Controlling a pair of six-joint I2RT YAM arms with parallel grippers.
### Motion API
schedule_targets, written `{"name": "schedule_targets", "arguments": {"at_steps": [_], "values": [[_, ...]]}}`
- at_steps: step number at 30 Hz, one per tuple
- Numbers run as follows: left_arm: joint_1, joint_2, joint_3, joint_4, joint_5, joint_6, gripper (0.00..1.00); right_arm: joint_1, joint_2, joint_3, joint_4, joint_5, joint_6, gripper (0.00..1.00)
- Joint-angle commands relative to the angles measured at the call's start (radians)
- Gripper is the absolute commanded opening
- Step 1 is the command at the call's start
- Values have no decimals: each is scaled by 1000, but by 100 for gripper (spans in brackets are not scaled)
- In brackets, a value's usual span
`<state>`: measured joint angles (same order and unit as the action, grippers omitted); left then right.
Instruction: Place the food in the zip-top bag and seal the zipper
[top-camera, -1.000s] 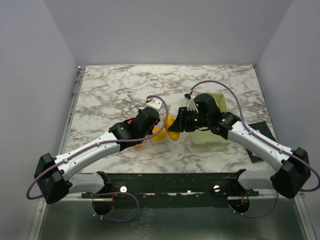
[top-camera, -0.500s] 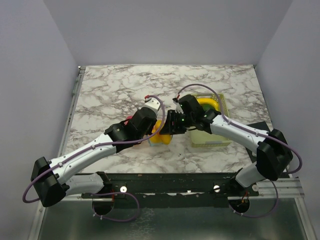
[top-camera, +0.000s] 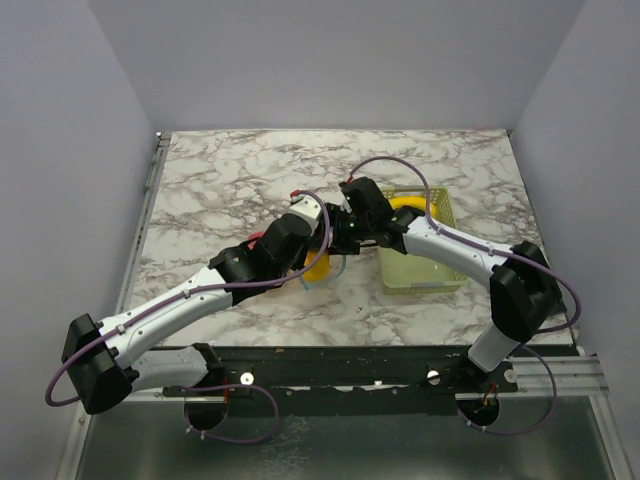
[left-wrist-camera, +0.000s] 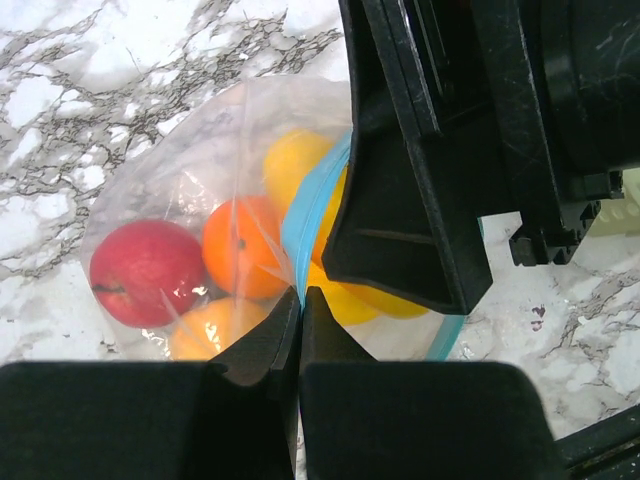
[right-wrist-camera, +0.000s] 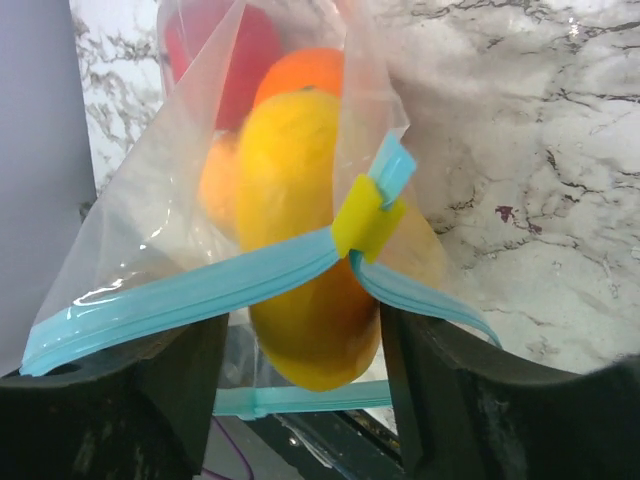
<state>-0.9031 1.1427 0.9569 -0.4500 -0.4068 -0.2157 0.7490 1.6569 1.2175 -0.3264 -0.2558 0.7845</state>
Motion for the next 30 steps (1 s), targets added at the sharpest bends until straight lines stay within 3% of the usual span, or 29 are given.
{"name": "schedule_targets", "arguments": {"at_steps": [1, 8, 19, 22, 30], "values": [[6, -11, -9, 21, 29, 9, 0, 5, 4, 10, 30, 66, 11, 70], [4, -9, -9, 22, 26, 8, 0, 5, -59, -8, 19, 103, -3, 78], [5, -4, -9, 20, 18, 7, 0, 5, -285, -163, -8, 163, -5, 74], [4, -3, -9, 20, 19, 6, 0, 5, -343, -213, -34, 233, 5, 73], [4, 6, -10, 20, 16, 7, 0, 5, -461, -265, -196, 617, -3, 65]]}}
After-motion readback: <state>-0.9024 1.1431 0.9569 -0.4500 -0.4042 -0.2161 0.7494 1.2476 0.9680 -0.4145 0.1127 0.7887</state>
